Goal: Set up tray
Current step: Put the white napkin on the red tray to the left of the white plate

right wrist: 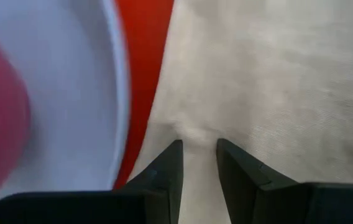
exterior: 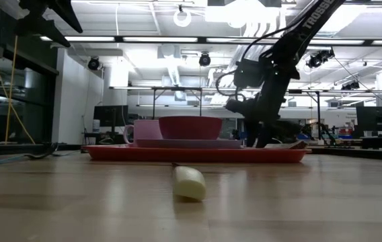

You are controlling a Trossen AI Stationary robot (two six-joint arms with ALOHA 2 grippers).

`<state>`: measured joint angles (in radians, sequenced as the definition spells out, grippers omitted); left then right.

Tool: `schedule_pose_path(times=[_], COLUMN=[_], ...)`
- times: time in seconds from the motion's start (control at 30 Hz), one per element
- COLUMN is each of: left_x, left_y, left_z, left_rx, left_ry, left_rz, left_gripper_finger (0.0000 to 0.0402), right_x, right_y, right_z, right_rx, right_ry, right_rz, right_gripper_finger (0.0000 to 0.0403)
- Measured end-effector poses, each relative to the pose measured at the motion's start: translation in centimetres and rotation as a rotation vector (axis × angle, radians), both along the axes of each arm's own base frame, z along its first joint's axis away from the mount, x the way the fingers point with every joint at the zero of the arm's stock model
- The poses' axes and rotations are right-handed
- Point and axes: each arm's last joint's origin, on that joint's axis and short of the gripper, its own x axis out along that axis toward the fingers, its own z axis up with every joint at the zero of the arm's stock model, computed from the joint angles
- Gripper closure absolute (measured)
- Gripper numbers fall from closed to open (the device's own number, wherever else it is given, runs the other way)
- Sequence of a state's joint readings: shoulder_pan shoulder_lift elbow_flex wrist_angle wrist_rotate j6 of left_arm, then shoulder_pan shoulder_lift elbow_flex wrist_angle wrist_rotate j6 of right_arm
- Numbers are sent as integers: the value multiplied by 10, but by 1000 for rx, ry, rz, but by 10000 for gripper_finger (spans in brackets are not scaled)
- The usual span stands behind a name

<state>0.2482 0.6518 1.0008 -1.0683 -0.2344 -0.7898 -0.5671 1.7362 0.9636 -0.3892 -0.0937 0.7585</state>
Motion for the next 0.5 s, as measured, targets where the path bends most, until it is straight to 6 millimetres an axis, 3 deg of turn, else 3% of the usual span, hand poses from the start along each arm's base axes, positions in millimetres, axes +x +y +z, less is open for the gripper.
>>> schedule_pose_path(times=[0.27, 0.5], left_x=[0, 0], left_y=[0, 0], left_z=[0, 0], left_rx=[1, 1], left_ry=[-4, -3], left_rz=[0, 0], left_gripper_finger=[131, 131], right_x=[-5, -8], right_y=[-3, -3], right_z=[17, 17], right_rx=[-38, -60], right_ry=[-48, -6], right_rz=[-10, -9], right_gripper_finger=[325, 325])
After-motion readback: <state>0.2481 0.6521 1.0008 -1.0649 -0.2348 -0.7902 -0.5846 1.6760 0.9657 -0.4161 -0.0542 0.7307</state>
